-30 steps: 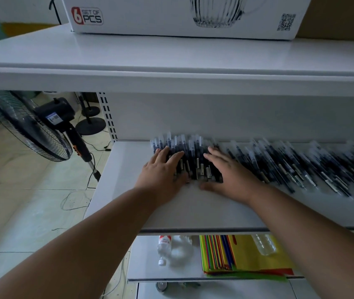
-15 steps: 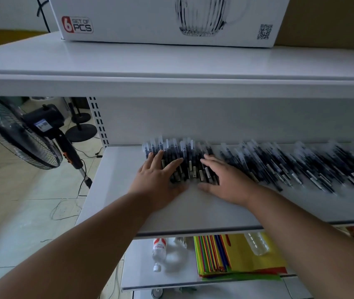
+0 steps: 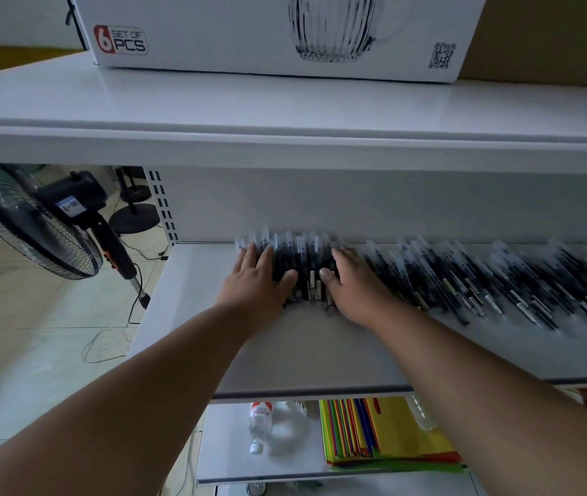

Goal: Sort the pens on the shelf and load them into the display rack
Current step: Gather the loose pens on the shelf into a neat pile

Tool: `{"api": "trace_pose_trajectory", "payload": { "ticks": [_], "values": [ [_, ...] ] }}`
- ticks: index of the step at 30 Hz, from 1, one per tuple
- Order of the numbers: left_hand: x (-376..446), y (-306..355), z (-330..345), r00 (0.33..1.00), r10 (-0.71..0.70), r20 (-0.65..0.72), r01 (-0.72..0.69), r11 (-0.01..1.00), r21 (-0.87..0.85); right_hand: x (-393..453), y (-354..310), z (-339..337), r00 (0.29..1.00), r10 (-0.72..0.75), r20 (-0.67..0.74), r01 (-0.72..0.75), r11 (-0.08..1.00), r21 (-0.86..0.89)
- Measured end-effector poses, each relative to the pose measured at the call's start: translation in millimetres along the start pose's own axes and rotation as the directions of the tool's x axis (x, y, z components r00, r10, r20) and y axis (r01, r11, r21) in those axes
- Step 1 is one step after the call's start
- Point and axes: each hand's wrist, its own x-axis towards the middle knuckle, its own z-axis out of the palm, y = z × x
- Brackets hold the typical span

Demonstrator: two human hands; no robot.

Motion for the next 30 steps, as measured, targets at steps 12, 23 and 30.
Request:
{"api": "trace_pose_trajectory", "payload": {
  "ticks": [12,23,30],
  "values": [
    [5.4,11.7,4.1,1.000,0.001,-0.012,-0.001,0.999,-0.043,9.9,-1.8,-12.1,0.994,0.071,0.085,-0.080,0.991,0.108],
    [-4.8,8.3,-0.7,0.996,0.011,-0.083,-0.024,0.987,-0.156,-11.1,-12.3,-24.1,0.997,-0.028,-0.068,0.036,0.993,0.114],
    [-27.1,10.9,-5.2,0.985,0.154,-0.081,-0.154,0.988,0.000,-36.7,-18.9,-46.0,0.958,-0.098,-0.269,0.110,0.994,0.029]
  ]
}}
